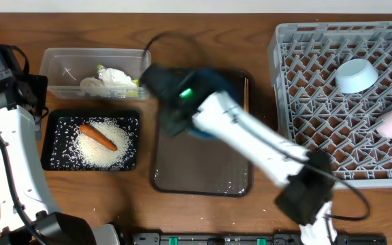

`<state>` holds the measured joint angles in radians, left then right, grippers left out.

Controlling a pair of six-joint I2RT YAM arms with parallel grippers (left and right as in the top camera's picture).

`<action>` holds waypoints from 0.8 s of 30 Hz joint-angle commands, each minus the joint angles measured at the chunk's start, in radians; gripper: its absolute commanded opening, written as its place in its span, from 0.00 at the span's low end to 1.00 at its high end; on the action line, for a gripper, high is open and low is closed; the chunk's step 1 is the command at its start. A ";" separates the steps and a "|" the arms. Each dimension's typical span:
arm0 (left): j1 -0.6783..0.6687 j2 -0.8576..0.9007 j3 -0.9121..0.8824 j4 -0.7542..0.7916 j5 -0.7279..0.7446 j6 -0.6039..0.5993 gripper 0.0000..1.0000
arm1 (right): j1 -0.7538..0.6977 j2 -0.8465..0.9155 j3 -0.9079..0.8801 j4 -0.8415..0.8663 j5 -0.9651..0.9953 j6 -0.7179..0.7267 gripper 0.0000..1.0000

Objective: Sort waste into correct bins and load items into the dishwasher rack
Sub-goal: 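Lift the teal plate with the right gripper and set it in the rack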

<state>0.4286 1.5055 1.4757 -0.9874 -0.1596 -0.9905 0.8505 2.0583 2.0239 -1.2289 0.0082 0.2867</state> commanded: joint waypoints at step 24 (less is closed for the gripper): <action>0.004 0.006 0.000 -0.003 -0.005 0.005 0.99 | -1.083 -0.117 -0.227 -0.177 -1.485 -0.698 0.01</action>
<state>0.4286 1.5055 1.4757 -0.9874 -0.1600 -0.9905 -0.2222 1.9476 1.8336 -1.3663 -1.2846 -0.2523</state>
